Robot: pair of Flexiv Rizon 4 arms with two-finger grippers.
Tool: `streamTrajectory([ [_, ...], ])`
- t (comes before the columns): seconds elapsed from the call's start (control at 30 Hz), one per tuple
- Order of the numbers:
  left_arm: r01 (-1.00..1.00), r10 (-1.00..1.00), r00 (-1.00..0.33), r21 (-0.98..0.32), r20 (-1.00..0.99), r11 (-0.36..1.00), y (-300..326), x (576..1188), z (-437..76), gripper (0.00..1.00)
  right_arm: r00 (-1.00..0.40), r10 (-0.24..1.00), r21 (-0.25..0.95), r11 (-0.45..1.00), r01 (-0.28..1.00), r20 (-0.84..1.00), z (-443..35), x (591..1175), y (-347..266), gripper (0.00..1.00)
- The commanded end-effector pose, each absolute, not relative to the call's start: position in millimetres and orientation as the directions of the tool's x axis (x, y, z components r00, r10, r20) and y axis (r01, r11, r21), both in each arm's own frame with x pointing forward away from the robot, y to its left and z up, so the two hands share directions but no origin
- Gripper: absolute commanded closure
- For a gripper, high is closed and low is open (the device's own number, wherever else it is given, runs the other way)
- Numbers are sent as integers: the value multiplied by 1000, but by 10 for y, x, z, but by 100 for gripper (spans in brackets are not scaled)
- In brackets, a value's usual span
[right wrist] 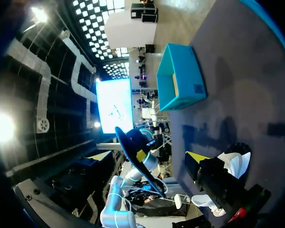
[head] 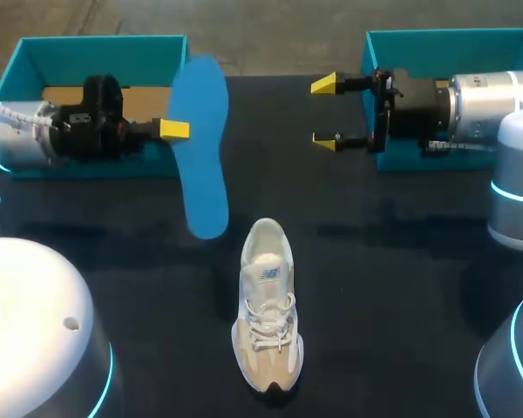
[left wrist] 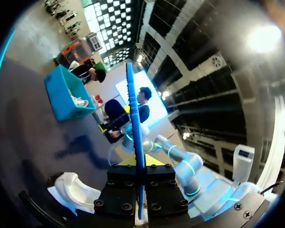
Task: Take the shoe out of the shoebox, open the shoe tongue, remove and reinsert the insole, then place the shoe into the shoebox
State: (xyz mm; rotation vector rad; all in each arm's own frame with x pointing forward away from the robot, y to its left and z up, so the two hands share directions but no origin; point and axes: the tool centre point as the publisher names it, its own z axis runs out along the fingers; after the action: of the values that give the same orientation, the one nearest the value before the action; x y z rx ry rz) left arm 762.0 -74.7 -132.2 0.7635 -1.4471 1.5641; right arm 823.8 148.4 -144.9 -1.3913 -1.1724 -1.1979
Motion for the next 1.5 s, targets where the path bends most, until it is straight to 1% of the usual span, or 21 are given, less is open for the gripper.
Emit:
streamTrajectory([
  [0.03,-998,245,-64,-58,967,-32,-837,7595,-1401,100,70,91,-59,-117,991,993,-1447,8233,1494,0],
  [0.2,-999,217,-25,-18,976,-36,-871,7601,-1500,100,70,91,-59,-117,991,993,-1447,8233,1494,0],
  [0.47,-998,174,-34,-25,984,-53,-910,7611,-1563,100,70,91,-59,-117,991,993,-1447,8233,1494,0],
  [0.73,-999,127,-9,-3,992,-45,-986,7608,-1714,100,70,91,-59,-117,991,993,-1447,8233,1494,0],
  [0.87,-1000,130,-1,0,991,-8,-1042,7613,-1765,100,70,91,-59,-117,991,993,-1447,8233,1494,0],
  [1.4,-1000,130,-1,0,991,-8,-1042,7613,-1765,100,70,91,-59,-117,991,993,-1447,8233,1494,0],
  [1.5,-1000,130,-1,0,991,-8,-1042,7613,-1765,100,77,192,-58,-102,993,978,-1304,8227,1507,0],
])
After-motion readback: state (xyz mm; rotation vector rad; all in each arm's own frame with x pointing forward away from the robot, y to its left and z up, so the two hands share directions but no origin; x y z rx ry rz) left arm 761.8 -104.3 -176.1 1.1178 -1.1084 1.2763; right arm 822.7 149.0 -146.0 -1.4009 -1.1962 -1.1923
